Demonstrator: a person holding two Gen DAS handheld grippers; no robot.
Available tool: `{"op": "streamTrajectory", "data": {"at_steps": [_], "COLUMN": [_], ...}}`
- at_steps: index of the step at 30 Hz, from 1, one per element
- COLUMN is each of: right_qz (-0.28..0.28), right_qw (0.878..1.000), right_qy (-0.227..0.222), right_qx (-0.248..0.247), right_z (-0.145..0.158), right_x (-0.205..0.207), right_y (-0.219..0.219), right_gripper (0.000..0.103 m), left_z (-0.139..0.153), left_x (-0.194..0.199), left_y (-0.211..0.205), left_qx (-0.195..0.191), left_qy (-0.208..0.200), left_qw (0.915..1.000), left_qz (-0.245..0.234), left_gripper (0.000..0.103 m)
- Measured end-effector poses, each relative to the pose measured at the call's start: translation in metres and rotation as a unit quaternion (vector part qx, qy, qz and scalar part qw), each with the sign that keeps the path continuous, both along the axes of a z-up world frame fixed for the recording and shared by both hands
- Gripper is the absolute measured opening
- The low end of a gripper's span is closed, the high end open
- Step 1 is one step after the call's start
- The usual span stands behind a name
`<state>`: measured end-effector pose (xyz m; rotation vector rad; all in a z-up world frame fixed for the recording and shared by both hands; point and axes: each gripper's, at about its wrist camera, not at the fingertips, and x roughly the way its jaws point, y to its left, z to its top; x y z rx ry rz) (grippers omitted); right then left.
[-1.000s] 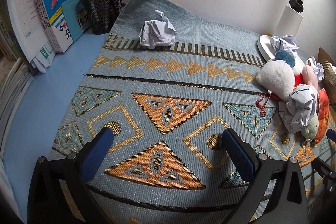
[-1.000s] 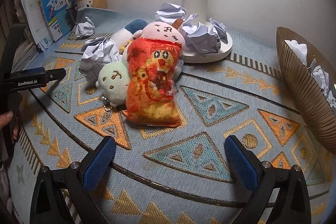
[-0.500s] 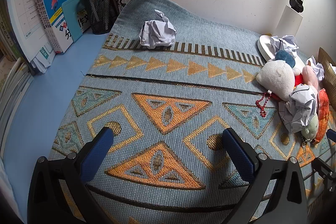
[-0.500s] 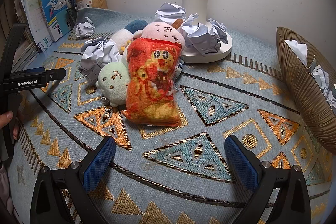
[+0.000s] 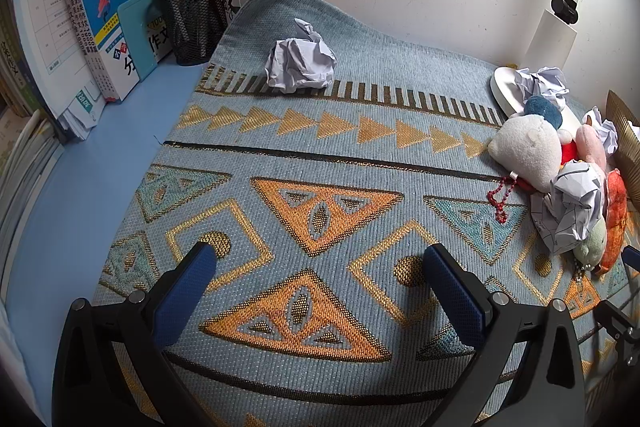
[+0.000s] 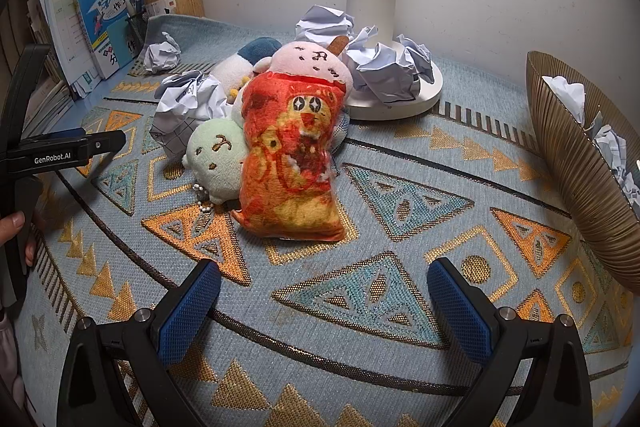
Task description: Organize objects
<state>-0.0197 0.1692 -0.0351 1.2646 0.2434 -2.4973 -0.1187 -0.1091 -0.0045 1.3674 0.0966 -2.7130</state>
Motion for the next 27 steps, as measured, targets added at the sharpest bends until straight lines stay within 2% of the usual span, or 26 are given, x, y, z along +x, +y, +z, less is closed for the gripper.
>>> {"op": "streamTrajectory", "data": {"at_steps": [24, 27], "right_qz": [0.001, 0.003], "right_qw": [1.0, 1.0], "right_qy": [0.0, -0.003], "right_qx": [-0.001, -0.017], "right_z": [0.0, 0.001], "right_x": [0.0, 0.0], "right_y": [0.001, 0.002], "right_gripper": [0.103, 0.103], "left_z": [0.003, 0.007], "left_x": [-0.001, -0.014], "left_y": [-0.002, -0.011], "left_qx": [-0.001, 0.006], "left_qy": [-0.001, 0.002], "left_qw": [1.0, 0.9998], "left_qz": [-0.001, 0.017], "left_gripper": [0.103, 0.103]}}
